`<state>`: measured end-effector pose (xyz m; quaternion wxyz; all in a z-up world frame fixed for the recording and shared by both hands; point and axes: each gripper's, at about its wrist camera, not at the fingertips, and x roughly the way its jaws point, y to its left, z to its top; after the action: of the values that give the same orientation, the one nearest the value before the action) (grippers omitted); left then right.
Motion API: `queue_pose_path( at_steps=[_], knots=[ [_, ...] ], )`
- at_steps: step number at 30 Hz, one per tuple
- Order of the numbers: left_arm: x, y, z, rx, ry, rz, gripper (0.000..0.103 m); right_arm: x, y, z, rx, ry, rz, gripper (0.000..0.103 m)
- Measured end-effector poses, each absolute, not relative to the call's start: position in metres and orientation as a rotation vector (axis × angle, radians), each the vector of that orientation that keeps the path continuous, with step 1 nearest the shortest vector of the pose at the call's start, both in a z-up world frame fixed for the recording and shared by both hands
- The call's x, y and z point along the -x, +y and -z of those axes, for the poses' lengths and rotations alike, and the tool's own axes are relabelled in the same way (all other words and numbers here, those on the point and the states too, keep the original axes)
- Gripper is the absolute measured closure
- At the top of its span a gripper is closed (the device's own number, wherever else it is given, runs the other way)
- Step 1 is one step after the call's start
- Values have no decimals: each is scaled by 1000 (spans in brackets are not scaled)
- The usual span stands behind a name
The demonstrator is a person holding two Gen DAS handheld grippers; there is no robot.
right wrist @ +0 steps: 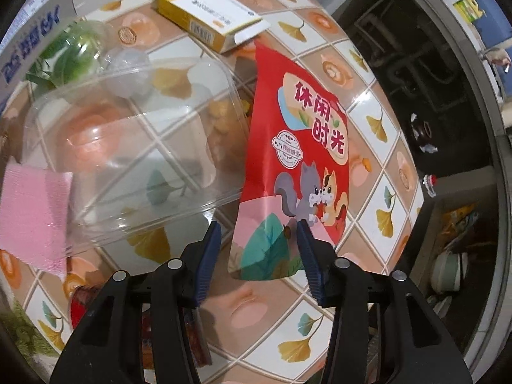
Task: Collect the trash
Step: 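Grasp the red snack bag with the right tool while the left holds the box, then lift the toothpaste box and red snack bag off the table with both tools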
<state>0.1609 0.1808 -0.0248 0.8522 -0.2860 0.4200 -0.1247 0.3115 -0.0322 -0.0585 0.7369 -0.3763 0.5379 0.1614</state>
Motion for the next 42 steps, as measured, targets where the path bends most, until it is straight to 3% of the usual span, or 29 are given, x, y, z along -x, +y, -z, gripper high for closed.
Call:
queue_pose_path(
  at_steps=[13, 31, 42],
  knots=[
    [-159, 182, 23, 589, 868, 263, 47, -301, -31, 56, 835, 1103, -283, 78],
    [-147, 182, -6, 551, 760, 278, 48, -290, -62, -14, 583, 956, -214, 95],
    [-148, 182, -27, 537, 697, 301, 48, -280, -80, -36, 505, 907, -190, 96]
  ],
)
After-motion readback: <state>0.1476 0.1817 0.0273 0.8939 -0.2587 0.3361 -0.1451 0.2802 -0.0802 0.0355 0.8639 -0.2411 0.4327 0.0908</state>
